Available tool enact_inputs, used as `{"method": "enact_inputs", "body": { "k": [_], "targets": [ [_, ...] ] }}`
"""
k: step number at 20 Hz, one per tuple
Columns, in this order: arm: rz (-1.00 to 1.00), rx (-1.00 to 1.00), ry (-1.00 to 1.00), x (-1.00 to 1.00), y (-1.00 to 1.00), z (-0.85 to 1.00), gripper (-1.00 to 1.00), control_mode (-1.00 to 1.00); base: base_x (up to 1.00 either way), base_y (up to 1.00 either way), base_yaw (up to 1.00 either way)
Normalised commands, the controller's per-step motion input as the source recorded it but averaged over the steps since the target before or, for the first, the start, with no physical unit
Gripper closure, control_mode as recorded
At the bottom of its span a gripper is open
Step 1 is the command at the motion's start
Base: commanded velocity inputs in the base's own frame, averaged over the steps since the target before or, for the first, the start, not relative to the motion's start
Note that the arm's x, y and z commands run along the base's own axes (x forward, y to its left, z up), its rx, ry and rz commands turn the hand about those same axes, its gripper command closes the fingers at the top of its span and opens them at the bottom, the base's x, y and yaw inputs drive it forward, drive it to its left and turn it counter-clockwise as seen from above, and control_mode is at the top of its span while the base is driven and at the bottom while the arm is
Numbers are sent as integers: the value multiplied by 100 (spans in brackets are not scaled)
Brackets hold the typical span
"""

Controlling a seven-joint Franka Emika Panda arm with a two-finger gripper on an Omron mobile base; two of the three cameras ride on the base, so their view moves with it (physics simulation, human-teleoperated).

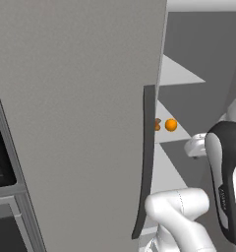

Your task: Take the orange, mushroom, and kiwi from the freezer and place them in the bowl on the counter.

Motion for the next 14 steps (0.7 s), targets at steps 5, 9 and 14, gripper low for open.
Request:
{"method": "enact_inputs", "body": {
  "k": [5, 9, 14],
  "targets": [
    [0, 0, -15, 16, -12, -1, -100, -100, 0, 0, 0],
    [0, 0, -16, 38, 0, 0, -100, -100, 0, 0, 0],
    [-2, 0, -12, 52, -1, 0, -100, -100, 0, 0, 0]
  ]
}}
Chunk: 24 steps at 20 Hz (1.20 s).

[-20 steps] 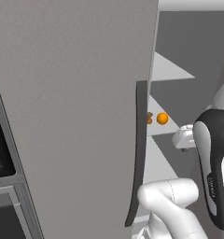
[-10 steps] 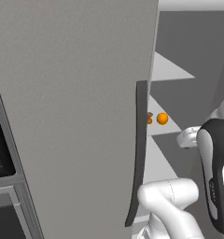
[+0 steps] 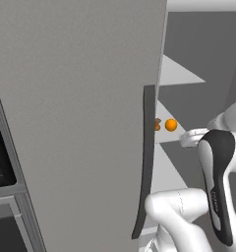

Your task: Take the orange, mushroom, and kiwi from the freezer and place them in the bowl on the counter.

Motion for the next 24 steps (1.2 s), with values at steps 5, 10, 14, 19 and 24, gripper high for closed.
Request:
{"method": "enact_inputs", "body": {
  "k": [5, 10, 14, 19, 24],
  "targets": [
    [-17, 0, 0, 43, -13, 0, -100, -100, 0, 0, 0],
    [-19, 0, 0, 51, -1, -6, -100, -100, 0, 0, 0],
    [-6, 0, 0, 57, 0, -29, -100, -100, 0, 0, 0],
    [0, 0, 0, 61, -11, -25, -100, -100, 0, 0, 0],
    [1, 0, 0, 66, -12, -23, -100, -100, 0, 0, 0]
  ]
}}
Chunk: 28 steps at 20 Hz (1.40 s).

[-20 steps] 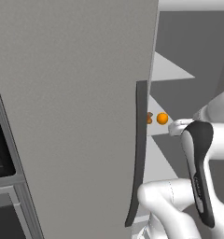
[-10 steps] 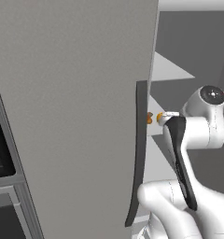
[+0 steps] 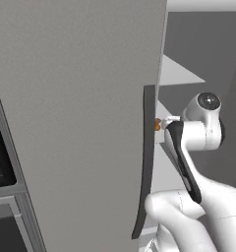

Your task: Take the orange, mushroom, and kiwi from the freezer and place them in the bowl on the counter.

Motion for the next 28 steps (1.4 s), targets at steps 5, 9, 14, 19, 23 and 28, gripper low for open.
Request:
{"method": "enact_inputs", "body": {
  "k": [5, 9, 14, 19, 23, 28],
  "targets": [
    [0, 0, 0, 57, -10, -26, -100, -100, 0, 0, 0],
    [0, 0, 0, 46, -26, -29, -100, -100, 0, 0, 0],
    [0, 0, 5, 30, -29, -19, -100, -100, 0, 0, 0],
    [0, 0, 0, 42, -15, -21, -100, -100, 0, 0, 0],
    [0, 0, 0, 48, -2, -23, -100, -100, 0, 0, 0],
    [0, 0, 0, 39, -4, -25, -100, -100, 0, 0, 0]
  ]
}}
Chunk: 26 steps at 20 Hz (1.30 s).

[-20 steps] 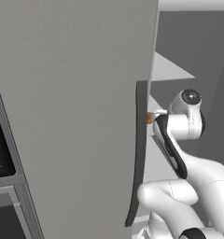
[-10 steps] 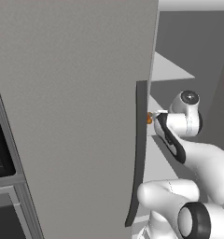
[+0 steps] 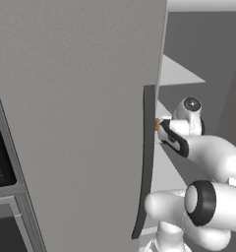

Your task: Take the orange, mushroom, and kiwi from the freezer and place them in the bowl on the counter.

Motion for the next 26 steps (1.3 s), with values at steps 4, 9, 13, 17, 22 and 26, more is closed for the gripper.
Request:
{"method": "enact_inputs", "body": {
  "k": [4, 9, 13, 17, 22, 26],
  "targets": [
    [0, 0, 0, 37, -6, -28, -100, -100, 0, 0, 0],
    [0, 0, 0, 29, -9, -26, -100, -100, 0, 0, 0],
    [0, 0, 0, 29, -8, -16, -100, -100, 0, 0, 0],
    [0, 0, 0, 39, -3, -5, -100, -100, 0, 0, 0],
    [0, 0, 3, 31, -4, -2, -100, -100, 0, 0, 0],
    [0, 0, 4, 21, -6, -16, 100, -100, 0, 0, 0]
  ]
}}
